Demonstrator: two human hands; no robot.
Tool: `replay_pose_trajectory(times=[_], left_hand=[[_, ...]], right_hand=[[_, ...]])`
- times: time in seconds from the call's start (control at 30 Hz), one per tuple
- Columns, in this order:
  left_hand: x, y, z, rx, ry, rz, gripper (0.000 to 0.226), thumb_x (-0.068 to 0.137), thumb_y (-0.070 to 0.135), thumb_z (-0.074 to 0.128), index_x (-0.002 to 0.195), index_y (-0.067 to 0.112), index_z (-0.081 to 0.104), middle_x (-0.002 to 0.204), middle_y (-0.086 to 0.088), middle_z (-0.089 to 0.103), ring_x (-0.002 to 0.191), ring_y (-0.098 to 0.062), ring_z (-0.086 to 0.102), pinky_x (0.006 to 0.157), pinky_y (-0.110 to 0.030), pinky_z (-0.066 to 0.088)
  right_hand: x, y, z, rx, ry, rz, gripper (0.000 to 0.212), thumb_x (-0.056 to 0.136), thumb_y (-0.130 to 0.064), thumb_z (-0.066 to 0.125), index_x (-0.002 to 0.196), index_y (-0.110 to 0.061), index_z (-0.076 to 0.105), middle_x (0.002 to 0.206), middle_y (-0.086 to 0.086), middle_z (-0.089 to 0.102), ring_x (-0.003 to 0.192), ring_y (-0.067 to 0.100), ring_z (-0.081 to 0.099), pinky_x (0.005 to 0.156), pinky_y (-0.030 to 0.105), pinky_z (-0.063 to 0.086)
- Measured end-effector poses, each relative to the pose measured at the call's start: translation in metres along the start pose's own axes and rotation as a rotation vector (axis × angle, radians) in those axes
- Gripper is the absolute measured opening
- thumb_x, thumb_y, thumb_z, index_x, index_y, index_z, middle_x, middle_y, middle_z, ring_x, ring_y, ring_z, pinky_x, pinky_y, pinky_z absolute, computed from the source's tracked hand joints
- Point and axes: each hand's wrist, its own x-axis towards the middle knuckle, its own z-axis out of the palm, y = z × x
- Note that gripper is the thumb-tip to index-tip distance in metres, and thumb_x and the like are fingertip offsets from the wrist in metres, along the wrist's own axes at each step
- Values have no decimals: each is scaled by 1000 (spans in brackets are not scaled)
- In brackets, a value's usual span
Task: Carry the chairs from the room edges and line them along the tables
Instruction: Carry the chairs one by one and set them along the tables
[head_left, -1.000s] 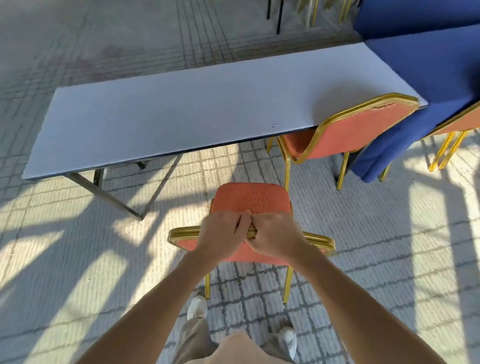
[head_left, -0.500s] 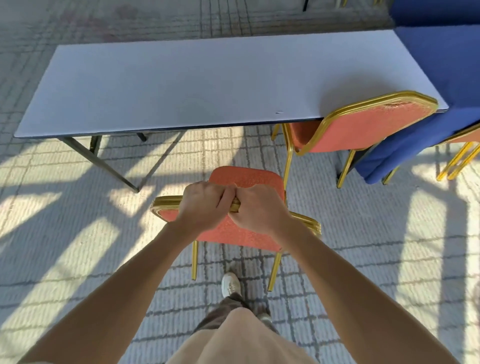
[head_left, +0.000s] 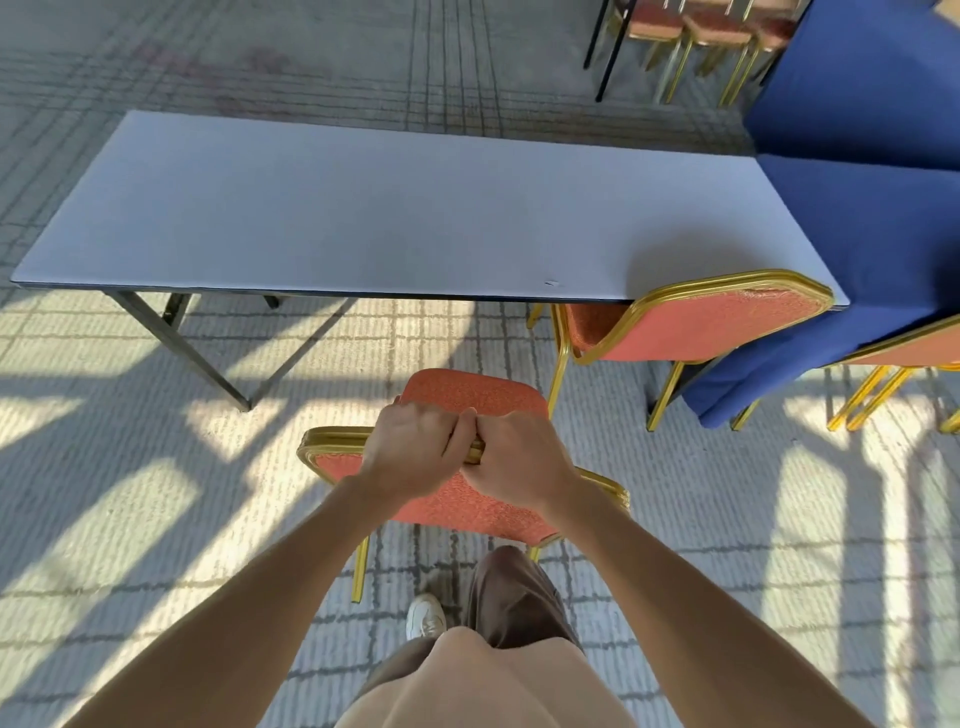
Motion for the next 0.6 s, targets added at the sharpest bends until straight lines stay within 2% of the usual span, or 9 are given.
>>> replay_pose_trajectory(times=[0.1,0.2,0.27,0.43,0.6], left_hand=[[-2,5,10,-4,-14,-8,52,99,35,23,53,22,43,43,12,33,35,-12,39,38,-21,28],[6,7,21,21,-55,-27,61,98,39,15,62,17,59,49,7,52,41,-14,48,43,-24,28],[10,9,27,20,-69,-54,65,96,42,8,68,18,62,55,6,58,45,-14,48,45,-25,27],[48,5,42,-110,-105,-200,63,95,48,9,57,19,50,50,8,48,44,-10,45,48,-24,28],[105,5,60,-55,-159,-164,56,99,44,18,57,20,46,50,9,46,43,-4,41,46,-22,24]], right_hand=[[0,7,4,-36,-8,10,24,90,-41,56,99,-20,61,85,3,64,80,27,62,68,35,47],[5,20,8,-71,33,5,21,90,-39,56,98,-21,63,84,3,66,80,27,64,67,34,47],[7,26,11,-63,54,-8,21,92,-37,55,99,-20,65,84,3,67,79,26,65,67,33,47],[41,55,2,-17,43,-14,23,92,-41,53,98,-21,63,85,2,67,79,25,65,66,34,47],[76,99,-22,47,-39,6,23,91,-41,55,100,-21,63,86,2,66,82,25,64,67,33,47]])
